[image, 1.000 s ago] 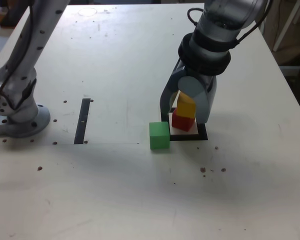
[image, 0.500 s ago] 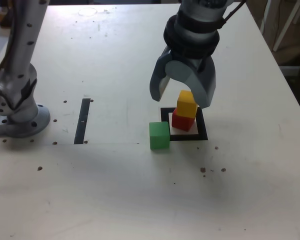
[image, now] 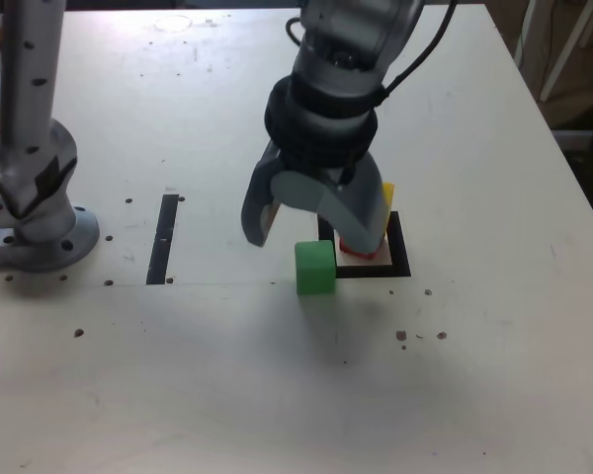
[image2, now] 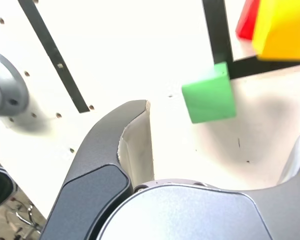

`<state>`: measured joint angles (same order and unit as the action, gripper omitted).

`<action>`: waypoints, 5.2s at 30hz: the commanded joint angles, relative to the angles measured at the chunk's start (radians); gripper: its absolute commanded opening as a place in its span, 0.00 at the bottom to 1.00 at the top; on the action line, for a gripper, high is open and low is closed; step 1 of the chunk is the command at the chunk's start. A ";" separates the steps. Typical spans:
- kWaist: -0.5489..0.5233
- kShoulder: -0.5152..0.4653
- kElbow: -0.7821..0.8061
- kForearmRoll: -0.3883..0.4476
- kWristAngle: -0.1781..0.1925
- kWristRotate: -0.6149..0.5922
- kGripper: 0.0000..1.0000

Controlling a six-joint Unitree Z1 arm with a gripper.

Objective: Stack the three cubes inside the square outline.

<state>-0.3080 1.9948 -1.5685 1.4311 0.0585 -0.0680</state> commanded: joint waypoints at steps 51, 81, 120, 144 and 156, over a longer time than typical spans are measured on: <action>0.027 0.086 0.181 -0.258 -0.118 0.010 0.36; -0.004 -0.047 0.217 -0.182 -0.034 -0.058 0.30; 0.079 0.093 -0.327 0.171 0.040 0.148 0.30; 0.104 0.141 -0.330 0.135 0.026 0.177 0.60; 0.110 0.140 -0.314 0.121 0.022 0.180 1.00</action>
<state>-0.2009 2.1314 -1.8856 1.5495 0.0793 0.1140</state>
